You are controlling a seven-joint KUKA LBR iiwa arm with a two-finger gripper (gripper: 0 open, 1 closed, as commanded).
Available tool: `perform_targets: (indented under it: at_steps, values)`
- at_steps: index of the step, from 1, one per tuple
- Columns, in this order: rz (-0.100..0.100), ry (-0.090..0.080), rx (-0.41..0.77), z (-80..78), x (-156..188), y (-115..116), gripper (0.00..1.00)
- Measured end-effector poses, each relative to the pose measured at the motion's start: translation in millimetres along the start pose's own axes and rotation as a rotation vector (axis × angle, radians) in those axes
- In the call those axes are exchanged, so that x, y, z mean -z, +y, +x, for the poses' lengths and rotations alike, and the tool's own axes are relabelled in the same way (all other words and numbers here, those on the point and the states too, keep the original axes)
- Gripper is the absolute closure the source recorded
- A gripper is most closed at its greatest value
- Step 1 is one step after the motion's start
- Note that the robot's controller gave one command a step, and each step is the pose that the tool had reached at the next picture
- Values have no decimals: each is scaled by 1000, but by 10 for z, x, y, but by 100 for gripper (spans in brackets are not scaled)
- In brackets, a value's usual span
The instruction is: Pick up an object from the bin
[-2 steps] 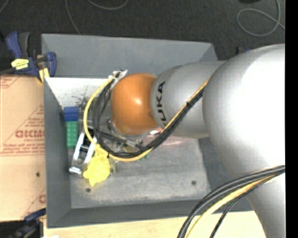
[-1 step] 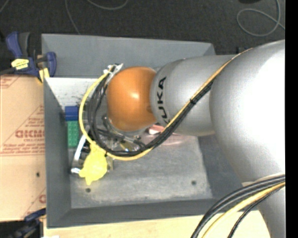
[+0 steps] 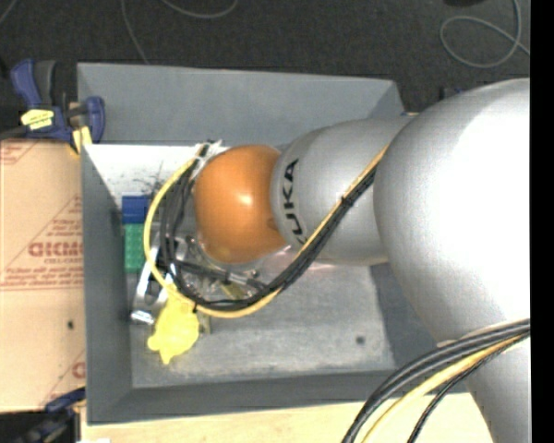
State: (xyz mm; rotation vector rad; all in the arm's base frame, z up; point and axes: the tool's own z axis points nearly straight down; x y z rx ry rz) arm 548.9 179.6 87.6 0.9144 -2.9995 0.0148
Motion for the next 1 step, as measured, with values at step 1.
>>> perform_targets:
  at_steps: [1]
  values:
    - [0, 0, 0, 0, 0, 0, 100]
